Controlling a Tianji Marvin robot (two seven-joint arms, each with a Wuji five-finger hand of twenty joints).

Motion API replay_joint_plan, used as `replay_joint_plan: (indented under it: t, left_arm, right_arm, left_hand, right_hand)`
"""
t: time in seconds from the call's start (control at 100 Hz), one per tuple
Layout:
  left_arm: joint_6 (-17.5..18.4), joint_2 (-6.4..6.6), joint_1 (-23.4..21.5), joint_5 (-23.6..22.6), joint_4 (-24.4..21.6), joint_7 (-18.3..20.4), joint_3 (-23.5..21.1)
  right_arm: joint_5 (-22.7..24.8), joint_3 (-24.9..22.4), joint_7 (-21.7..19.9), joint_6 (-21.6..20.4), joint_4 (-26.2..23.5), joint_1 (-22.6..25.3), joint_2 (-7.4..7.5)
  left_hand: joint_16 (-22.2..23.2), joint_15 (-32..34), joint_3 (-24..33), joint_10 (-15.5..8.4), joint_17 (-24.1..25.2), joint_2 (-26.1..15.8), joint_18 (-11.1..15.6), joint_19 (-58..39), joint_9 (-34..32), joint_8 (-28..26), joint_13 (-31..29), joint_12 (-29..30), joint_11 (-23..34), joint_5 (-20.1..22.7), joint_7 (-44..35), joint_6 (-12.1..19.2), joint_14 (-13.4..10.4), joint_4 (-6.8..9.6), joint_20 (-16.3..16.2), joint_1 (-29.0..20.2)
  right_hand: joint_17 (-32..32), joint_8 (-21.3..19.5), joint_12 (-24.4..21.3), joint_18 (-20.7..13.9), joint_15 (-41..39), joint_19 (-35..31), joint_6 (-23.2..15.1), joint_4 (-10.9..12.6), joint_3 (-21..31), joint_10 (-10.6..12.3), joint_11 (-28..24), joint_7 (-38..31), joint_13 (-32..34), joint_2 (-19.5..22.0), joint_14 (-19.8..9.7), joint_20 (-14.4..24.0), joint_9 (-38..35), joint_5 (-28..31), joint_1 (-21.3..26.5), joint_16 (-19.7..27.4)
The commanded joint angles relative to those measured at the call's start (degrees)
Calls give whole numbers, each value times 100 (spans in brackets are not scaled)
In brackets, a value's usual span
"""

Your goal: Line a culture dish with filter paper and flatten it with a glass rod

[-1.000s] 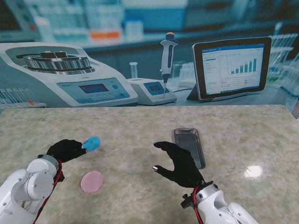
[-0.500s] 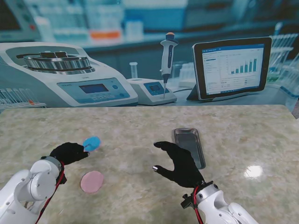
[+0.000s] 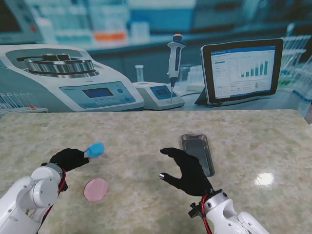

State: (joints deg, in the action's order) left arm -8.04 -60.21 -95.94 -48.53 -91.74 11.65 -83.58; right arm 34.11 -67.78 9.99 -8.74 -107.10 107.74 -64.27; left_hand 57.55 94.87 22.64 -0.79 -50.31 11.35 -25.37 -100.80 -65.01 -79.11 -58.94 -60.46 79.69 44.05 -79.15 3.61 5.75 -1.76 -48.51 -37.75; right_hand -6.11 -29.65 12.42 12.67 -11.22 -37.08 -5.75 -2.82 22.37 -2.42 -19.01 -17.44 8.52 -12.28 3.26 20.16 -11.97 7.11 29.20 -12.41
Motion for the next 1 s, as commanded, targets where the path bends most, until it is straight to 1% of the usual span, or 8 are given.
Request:
replay_joint_plan:
  t: [0.0,0.18,0.28,0.68,0.85,0.99]
  left_arm:
    - [74,-14,-82,59,-98,3,-55]
    - [279,-25,-272,134,-353,-8,-196]
    - [330,-23,-344,135,-442,16,-219]
    - [225,10,-306,101,-388,211,-89]
    - [231,33,-333,152,-449,393,-111]
    - [254,49,-362,295,-520,554,-136]
  right_arm:
    - [-18,22,-1,17,-37,35,-30]
    - [-27,21,-8,10,-38,38,-29]
    - [-29,23,-8,8,-40,38,-29]
    - [-45,18,7,7,-48,39,-34]
    - [-48,26,13,0,-45,32,-36]
    - [-50,27,19,1,-47,32,-37]
  left_hand:
    - [-54,380,77,-591,-189,-55,43,-783,-200,-150,-288,-56,367,149,-301,-316,-311,-109,127,83]
    - [-54,379,82,-582,-186,-61,40,-783,-194,-150,-287,-57,367,149,-300,-314,-305,-110,132,87]
    - [-54,379,80,-588,-180,-57,34,-781,-199,-151,-287,-56,366,149,-300,-314,-304,-110,133,87]
    - [-55,391,67,-604,-214,-66,30,-798,-214,-151,-314,-51,367,154,-301,-308,-303,-108,132,95]
    - [-68,416,54,-624,-275,-79,40,-835,-247,-149,-356,-42,371,166,-306,-296,-318,-103,147,95]
    - [-80,429,37,-635,-299,-80,41,-853,-260,-146,-376,-35,371,166,-306,-300,-317,-103,162,92]
  right_hand:
    - [-62,5,-23,-166,175,-16,23,153,-101,158,-7,-23,-136,278,-207,94,158,-178,-31,63]
    - [-64,6,-25,-165,176,-16,22,154,-105,151,-5,-23,-137,277,-216,94,158,-180,-30,64]
    - [-63,6,-26,-165,175,-16,17,154,-107,154,-2,-23,-136,272,-205,93,157,-179,-27,63]
    - [-63,6,-24,-162,177,-21,23,154,-112,159,-5,-25,-136,274,-206,95,157,-178,-33,64]
    - [-63,7,-25,-166,178,-22,29,155,-110,152,-2,-25,-137,279,-211,95,158,-183,-32,64]
    - [-63,7,-26,-164,178,-21,40,155,-108,151,0,-25,-138,281,-212,95,158,-184,-29,64]
